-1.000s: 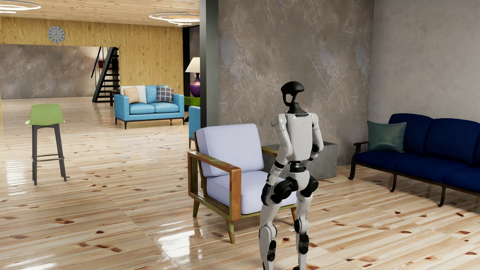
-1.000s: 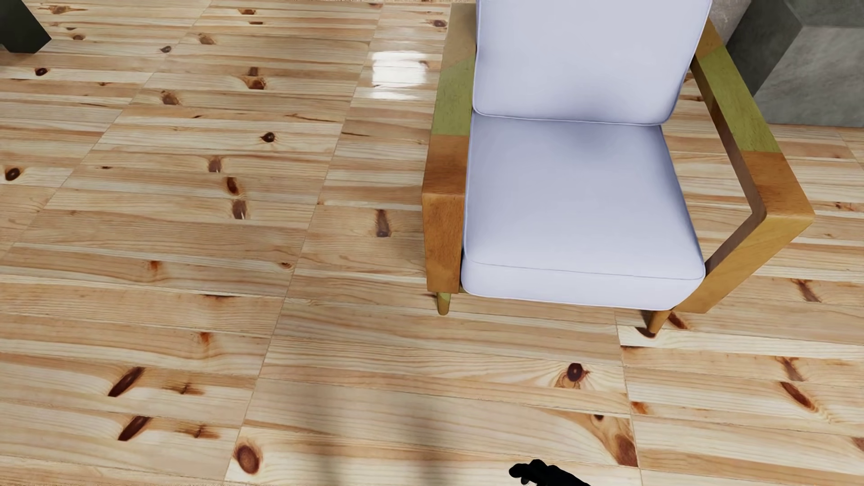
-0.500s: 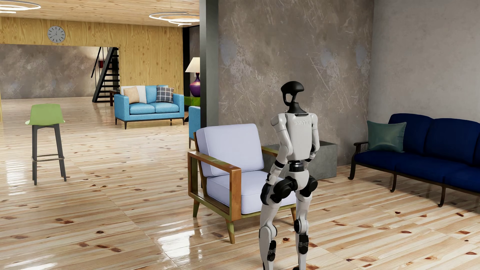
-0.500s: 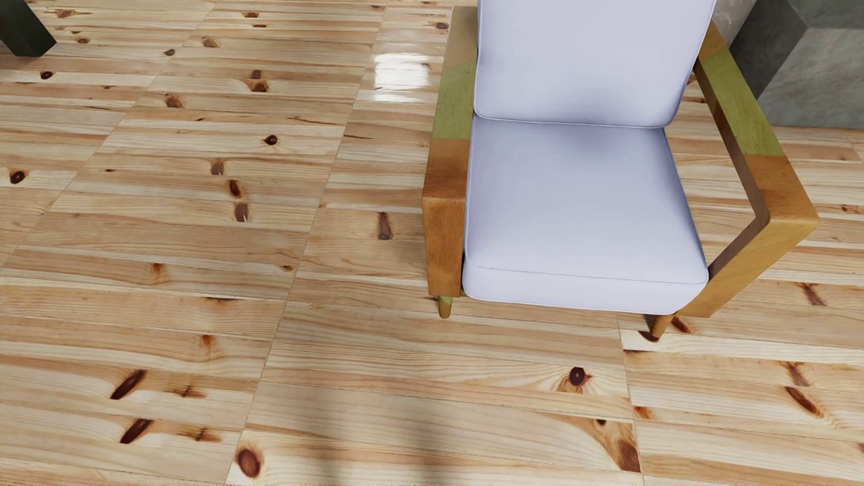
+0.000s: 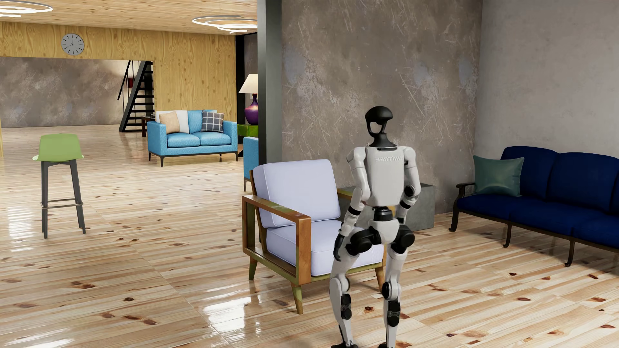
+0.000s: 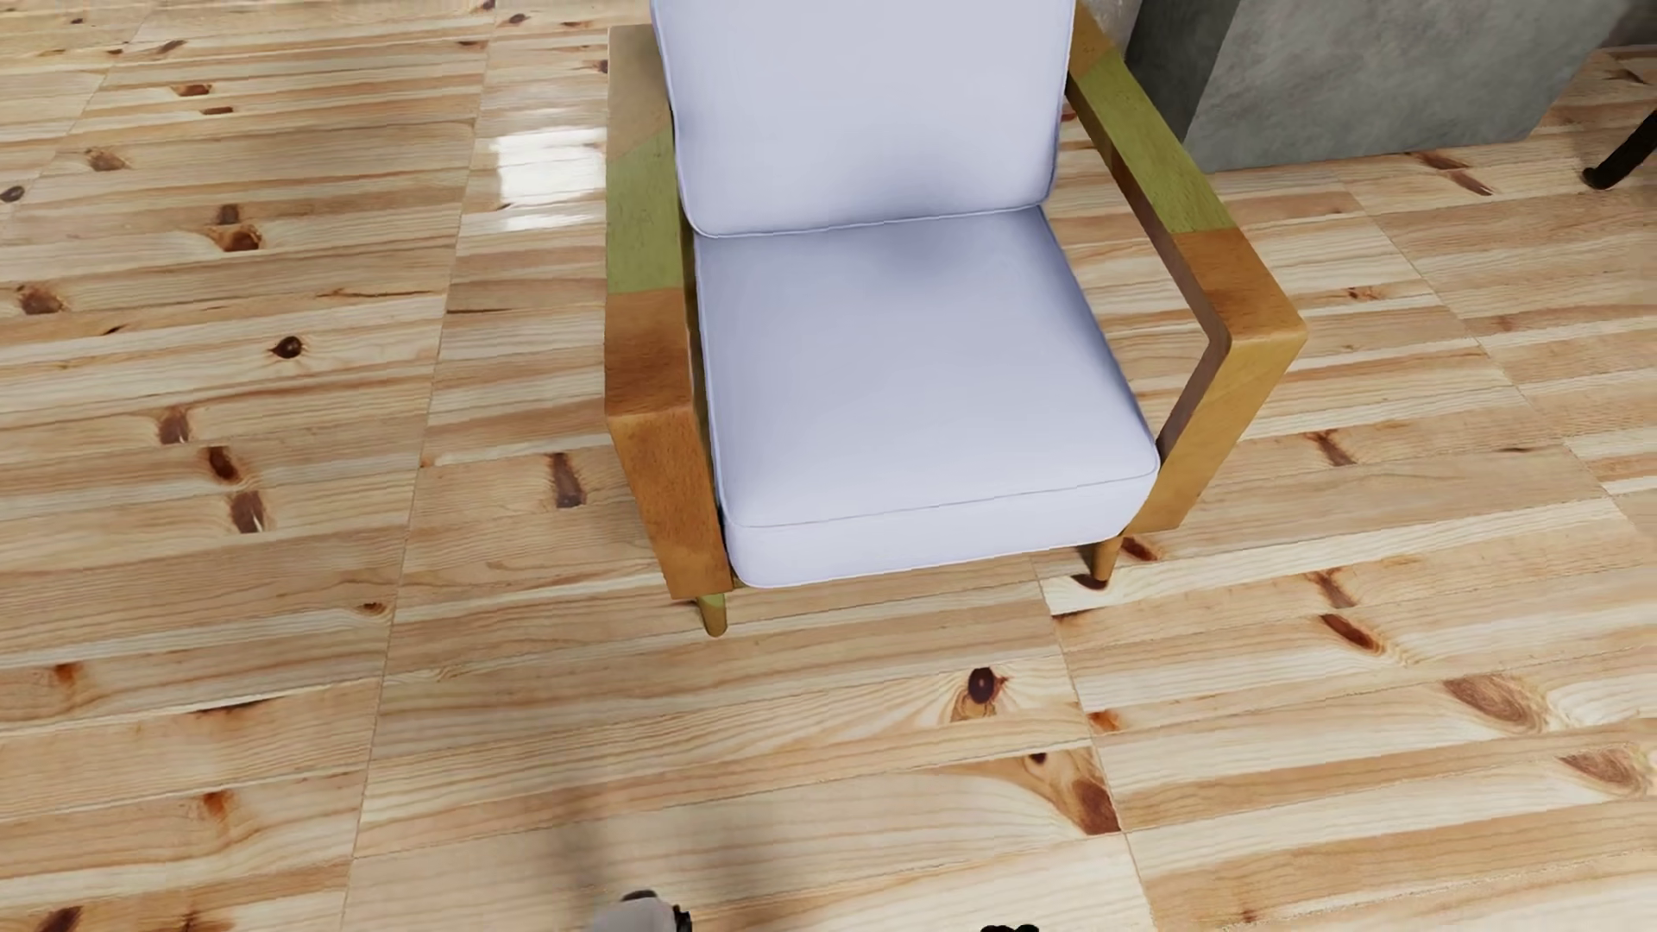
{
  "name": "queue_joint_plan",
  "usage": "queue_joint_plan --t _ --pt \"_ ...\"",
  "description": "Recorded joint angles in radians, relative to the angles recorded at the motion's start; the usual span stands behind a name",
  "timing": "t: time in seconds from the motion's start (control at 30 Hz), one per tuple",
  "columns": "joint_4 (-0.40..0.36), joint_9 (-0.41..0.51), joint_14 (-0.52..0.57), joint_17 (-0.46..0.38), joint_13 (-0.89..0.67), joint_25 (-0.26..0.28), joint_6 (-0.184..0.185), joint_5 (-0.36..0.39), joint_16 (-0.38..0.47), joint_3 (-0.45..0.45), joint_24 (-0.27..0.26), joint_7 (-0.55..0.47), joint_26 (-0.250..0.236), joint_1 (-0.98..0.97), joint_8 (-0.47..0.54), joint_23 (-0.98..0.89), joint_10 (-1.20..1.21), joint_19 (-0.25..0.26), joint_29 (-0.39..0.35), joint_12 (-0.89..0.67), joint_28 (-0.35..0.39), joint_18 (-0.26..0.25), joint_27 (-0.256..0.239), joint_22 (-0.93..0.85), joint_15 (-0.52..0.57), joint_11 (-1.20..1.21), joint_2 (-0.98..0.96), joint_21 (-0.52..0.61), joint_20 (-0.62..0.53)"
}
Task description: Go to the light blue armchair
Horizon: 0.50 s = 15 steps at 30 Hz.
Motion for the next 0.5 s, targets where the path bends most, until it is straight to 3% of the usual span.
queue_joint_plan --t 0.07,0.1,0.17,0.23,0.27,0.3,0.33,0.4,0.47,0.5 --pt "-0.164 0.0 0.01 -0.017 -0.003 -0.011 -0.002 0.016 -0.007 0.012 0.002 -0.118 -0.018 -0.058 0.048 -0.037 -0.011 0.001 0.013 0.014 -0.006 -0.148 -0.009 -0.024 -0.006 -0.009 0.019 0.011 -0.021" --pt "-0.219 -0.001 0.013 -0.023 -0.011 -0.014 -0.003 0.021 -0.01 0.013 0.001 -0.137 -0.025 -0.069 0.069 -0.054 -0.066 0.001 0.019 0.022 -0.006 -0.19 -0.014 -0.034 -0.009 -0.015 0.027 0.017 -0.029" --pt "-0.254 -0.004 0.022 -0.026 -0.034 -0.013 -0.005 0.037 -0.011 0.008 -0.001 -0.079 -0.027 -0.069 0.108 -0.081 -0.227 -0.002 0.023 0.03 -0.004 -0.191 -0.017 -0.041 -0.017 -0.029 0.042 0.026 -0.04" --pt "-0.24 -0.01 0.072 -0.013 -0.064 -0.006 -0.003 0.064 0.0 0.002 0.003 0.037 -0.014 -0.039 0.146 -0.083 -0.394 -0.005 0.012 0.031 -0.012 -0.226 -0.019 -0.029 -0.028 -0.044 0.062 0.034 -0.05" --pt "-0.222 -0.014 0.108 -0.003 -0.081 0.003 -0.002 0.078 0.008 -0.002 0.01 0.111 -0.006 -0.012 0.167 -0.07 -0.451 -0.007 0.005 0.031 -0.015 -0.133 -0.02 -0.02 -0.03 -0.051 0.076 0.038 -0.059" --pt "-0.209 -0.018 0.083 0.008 -0.096 0.016 -0.001 0.091 0.016 -0.004 0.016 0.152 -0.001 0.024 0.189 -0.048 -0.474 -0.008 -0.002 0.032 -0.018 -0.006 -0.019 -0.012 -0.04 -0.044 0.088 0.04 -0.066" --pt "-0.206 -0.02 0.074 0.015 -0.105 0.031 -0.001 0.094 0.018 -0.005 0.017 0.172 0.006 0.047 0.206 -0.025 -0.49 -0.009 -0.014 0.027 -0.02 0.063 -0.014 0.0 -0.044 -0.03 0.097 0.034 -0.068" --pt "-0.207 -0.019 0.067 0.025 -0.088 0.063 -0.007 0.084 0.015 -0.002 0.006 0.179 0.031 0.084 0.202 0.016 -0.492 -0.001 -0.062 -0.002 -0.007 0.113 0.003 0.027 -0.012 0.048 0.094 0.004 -0.047" --pt "-0.203 -0.016 0.04 0.012 -0.066 0.074 -0.013 0.068 0.007 0.001 0.004 0.202 0.033 0.133 0.197 0.066 -0.507 0.019 -0.071 -0.024 0.013 0.101 0.011 0.025 0.07 0.153 0.069 0.014 -0.031" --pt "-0.205 -0.015 0.033 -0.007 -0.061 0.072 -0.016 0.057 0.003 0.002 0.004 0.218 0.014 0.16 0.206 0.091 -0.525 0.075 -0.047 -0.028 0.021 0.098 0.011 0.009 0.126 0.222 0.042 0.034 -0.033"
